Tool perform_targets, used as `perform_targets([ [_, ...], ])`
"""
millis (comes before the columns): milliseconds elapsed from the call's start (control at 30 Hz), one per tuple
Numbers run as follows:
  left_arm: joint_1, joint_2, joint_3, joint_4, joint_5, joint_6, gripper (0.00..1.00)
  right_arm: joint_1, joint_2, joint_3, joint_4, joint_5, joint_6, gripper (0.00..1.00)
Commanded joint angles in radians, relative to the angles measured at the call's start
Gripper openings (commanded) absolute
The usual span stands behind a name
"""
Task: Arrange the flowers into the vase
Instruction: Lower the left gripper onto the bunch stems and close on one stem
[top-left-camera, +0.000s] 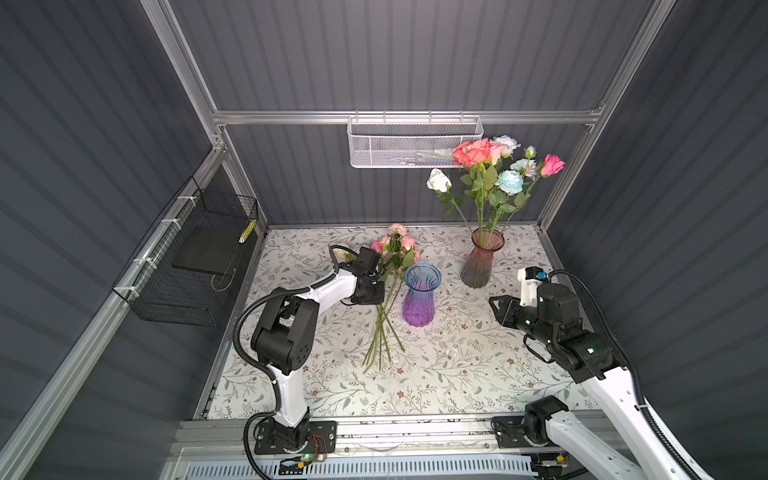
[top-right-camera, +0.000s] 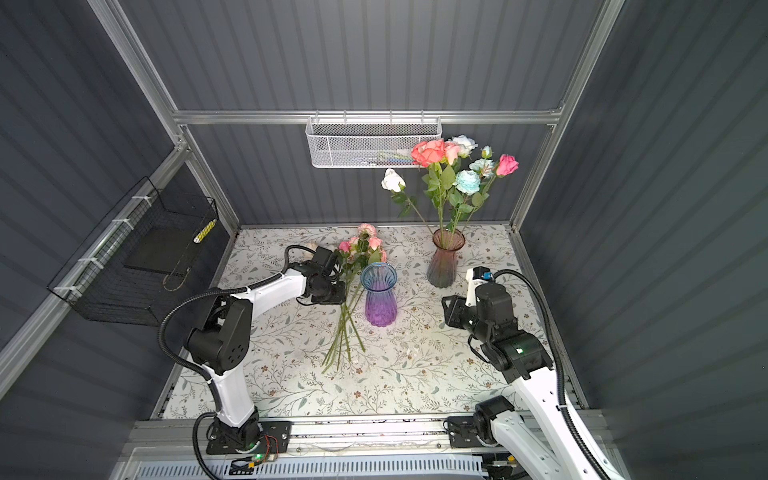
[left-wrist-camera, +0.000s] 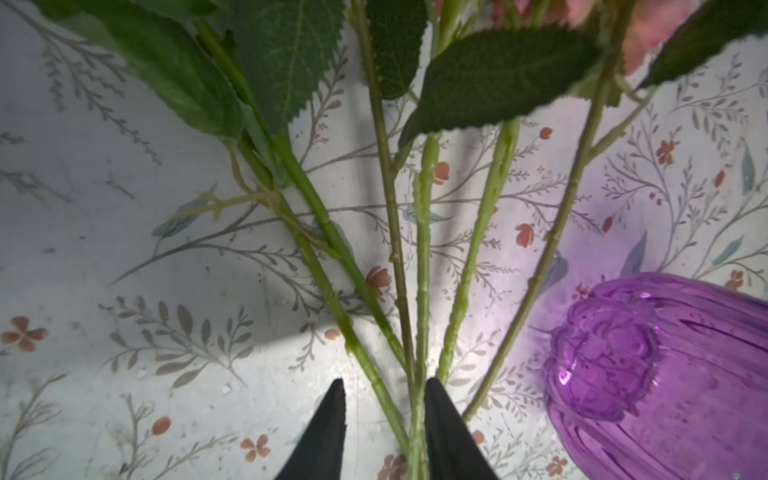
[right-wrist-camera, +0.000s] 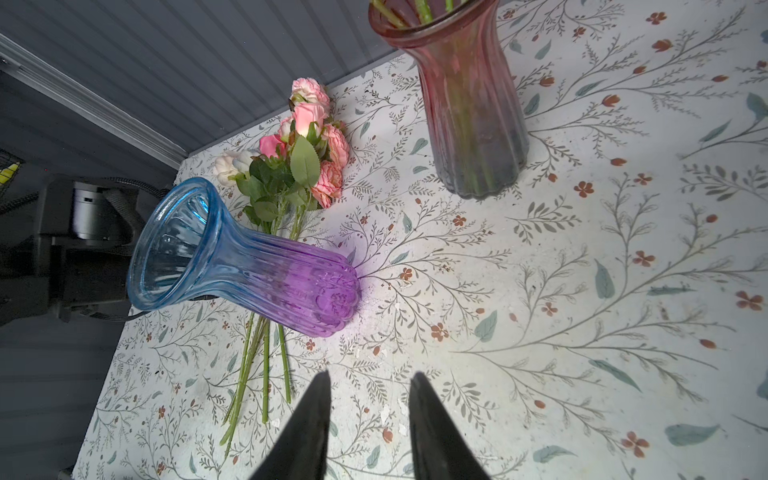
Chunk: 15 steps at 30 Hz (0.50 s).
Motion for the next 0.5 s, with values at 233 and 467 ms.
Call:
perform_targets([
  [233,0.003,0.041,0.042,-0.002,0.064,0.031,0.3,0.005,-0.014,-0.009,-0.003,0.027,-0.012,0.36],
  [467,0.003,0.064,0.059,-0.003,0.064,0.03,0.3,0.005,-0.012,-0.017,0.004,0.029,-0.01,0.37],
])
